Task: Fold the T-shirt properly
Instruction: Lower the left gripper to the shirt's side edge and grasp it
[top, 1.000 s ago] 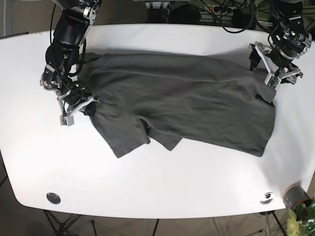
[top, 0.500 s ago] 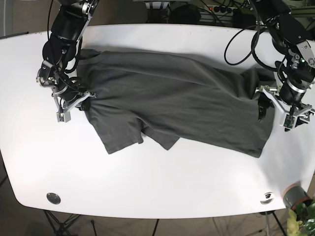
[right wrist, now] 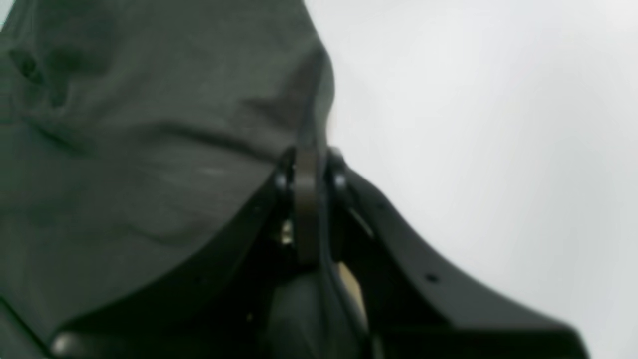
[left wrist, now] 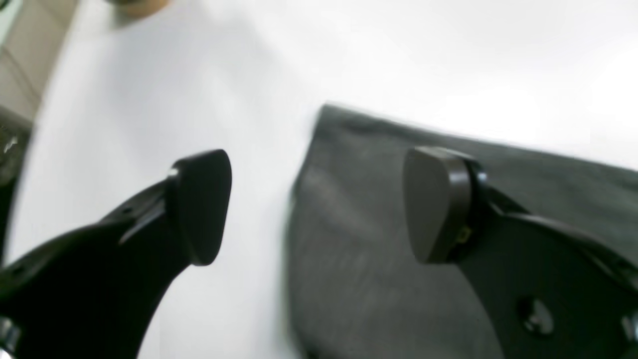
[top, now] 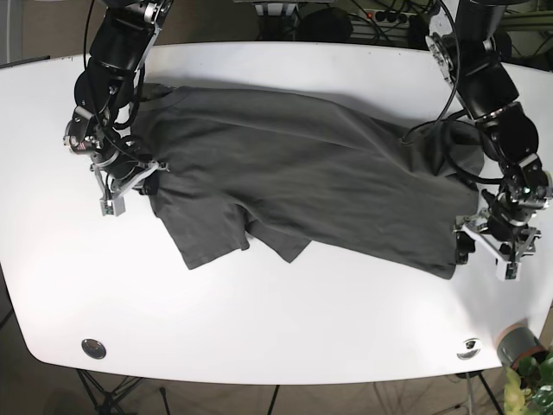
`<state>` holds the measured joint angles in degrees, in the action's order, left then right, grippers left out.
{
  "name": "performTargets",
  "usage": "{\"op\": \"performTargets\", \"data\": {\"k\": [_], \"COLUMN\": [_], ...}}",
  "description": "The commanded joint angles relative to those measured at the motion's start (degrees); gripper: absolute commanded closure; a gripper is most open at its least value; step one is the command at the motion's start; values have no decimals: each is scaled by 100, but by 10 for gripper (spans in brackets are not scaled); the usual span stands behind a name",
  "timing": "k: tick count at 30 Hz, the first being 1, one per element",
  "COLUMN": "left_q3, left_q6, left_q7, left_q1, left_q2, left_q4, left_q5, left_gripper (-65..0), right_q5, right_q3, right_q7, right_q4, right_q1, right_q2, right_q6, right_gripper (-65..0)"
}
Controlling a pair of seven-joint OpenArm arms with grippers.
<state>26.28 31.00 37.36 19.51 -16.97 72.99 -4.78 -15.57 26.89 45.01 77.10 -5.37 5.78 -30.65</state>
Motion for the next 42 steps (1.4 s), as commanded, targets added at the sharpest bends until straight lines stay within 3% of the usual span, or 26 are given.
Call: {"op": "performTargets", "data": {"k": [1, 6, 14, 22, 27, 33, 35, 41, 42], "left_q3": [5, -268, -321, -321, -321, -312, -303, -268, -268], "left_q6": [-2, -10, -397, -388, 183, 227, 227, -10, -133], "left_q7": [-532, -1666, -2563, -2677, -2651, -2651, -2651, -2686, -2686], "left_q1": [313, 884, 1201, 1280, 1289, 1359, 1350, 1350, 1350], "left_q2": [-101, -241, -479, -619, -567, -400, -400, -417, -417], "left_q4": [-499, -2275, -3717, -4209, -4464, -4631, -4631, -4631, -4631], "left_q5": [165, 842, 913, 886, 869, 869, 869, 869, 869], "left_gripper": [-510, -510, -510, -511, -511, -503, -450, -44, -6], "right_q5": [-65, -91, -65, -82, -91, -91, -91, -91, -91], "right_q3": [14, 5, 5, 5, 5, 5, 5, 23, 23], "right_q7": [-128, -128, -128, -128, -128, -128, -128, -128, -128], "right_q4": [110, 110, 101, 101, 101, 101, 119, 127, 127], "right_q1": [-110, -118, -171, -189, -197, -197, -197, -197, -197], "right_q2": [68, 68, 68, 59, 59, 59, 59, 94, 103], "right_q6": [-25, -25, -25, -25, -25, -25, -25, -25, -25], "right_gripper": [-22, -22, -22, -22, -22, -22, -22, -22, -22]}}
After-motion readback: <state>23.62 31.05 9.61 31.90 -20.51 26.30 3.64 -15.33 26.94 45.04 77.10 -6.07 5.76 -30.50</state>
